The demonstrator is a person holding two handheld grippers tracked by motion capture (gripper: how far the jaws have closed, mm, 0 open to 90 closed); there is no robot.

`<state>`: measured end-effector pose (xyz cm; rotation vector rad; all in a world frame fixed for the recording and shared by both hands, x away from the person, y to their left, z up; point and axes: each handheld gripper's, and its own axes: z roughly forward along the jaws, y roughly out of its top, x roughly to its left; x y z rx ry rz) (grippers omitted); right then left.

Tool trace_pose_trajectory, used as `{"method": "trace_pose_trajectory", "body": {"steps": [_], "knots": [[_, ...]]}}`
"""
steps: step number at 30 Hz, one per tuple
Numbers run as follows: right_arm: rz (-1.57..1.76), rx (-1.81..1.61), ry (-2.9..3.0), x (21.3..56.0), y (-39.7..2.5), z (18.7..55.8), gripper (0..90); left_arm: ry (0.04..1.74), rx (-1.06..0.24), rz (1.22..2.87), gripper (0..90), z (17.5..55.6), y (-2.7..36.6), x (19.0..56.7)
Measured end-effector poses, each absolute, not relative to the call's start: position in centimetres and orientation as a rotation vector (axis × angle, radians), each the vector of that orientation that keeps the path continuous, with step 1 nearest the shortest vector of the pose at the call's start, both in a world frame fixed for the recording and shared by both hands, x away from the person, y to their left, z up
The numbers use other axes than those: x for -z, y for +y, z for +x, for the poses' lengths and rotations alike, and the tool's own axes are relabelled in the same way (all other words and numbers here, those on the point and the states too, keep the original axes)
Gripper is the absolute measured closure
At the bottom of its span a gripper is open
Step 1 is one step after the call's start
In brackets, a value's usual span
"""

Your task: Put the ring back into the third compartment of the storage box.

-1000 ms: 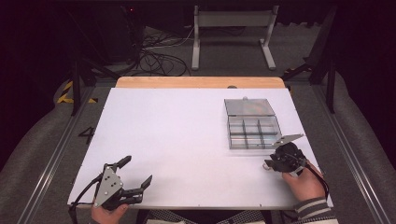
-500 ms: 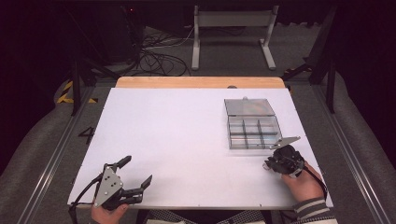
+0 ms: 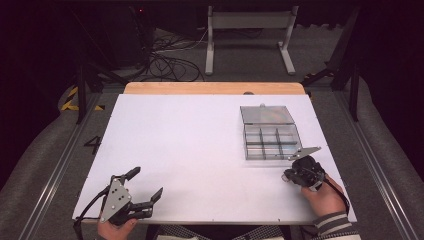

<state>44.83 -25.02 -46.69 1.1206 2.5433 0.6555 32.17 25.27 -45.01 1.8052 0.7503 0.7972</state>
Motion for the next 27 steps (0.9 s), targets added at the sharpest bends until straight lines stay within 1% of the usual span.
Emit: {"method": "trace_pose_trajectory", "body": {"steps": [9, 27], "knots": [[1.114, -0.660, 2.527, 46.5, -25.0, 44.7, 86.8, 0.751, -0.798, 1.804, 12.2, 32.2, 25.3, 45.0], [1.054, -0.767, 2.415, 44.2, -25.2, 43.2, 86.9, 0.751, -0.800, 1.805, 12.2, 32.2, 25.3, 45.0]]}}
